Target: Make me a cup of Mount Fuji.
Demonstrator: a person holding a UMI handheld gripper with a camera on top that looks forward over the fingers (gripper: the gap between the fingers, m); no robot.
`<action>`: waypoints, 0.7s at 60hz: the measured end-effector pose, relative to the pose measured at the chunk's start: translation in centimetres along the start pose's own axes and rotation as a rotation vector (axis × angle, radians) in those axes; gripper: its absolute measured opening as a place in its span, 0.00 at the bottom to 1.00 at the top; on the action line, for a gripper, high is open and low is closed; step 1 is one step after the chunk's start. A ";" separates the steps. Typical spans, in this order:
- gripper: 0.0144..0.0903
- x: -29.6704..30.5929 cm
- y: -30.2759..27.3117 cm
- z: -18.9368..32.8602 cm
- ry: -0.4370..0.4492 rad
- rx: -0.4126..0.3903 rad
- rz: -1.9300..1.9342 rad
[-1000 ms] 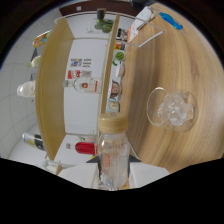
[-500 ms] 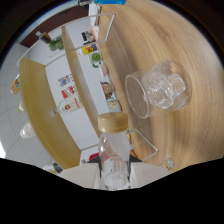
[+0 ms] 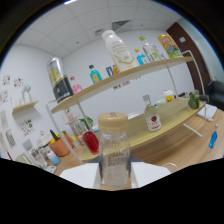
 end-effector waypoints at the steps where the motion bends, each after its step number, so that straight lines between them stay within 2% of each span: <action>1: 0.34 0.1 0.4 0.2 0.009 -0.002 -0.047; 9: 0.34 1.1 4.6 2.1 0.062 -0.073 -0.289; 16: 0.34 1.9 8.5 3.3 0.065 -0.159 -0.315; 26: 0.34 2.8 12.0 4.0 0.086 -0.243 -0.326; 40: 0.36 3.6 13.9 4.2 0.101 -0.299 -0.288; 42: 0.36 3.5 13.8 4.1 0.094 -0.285 -0.290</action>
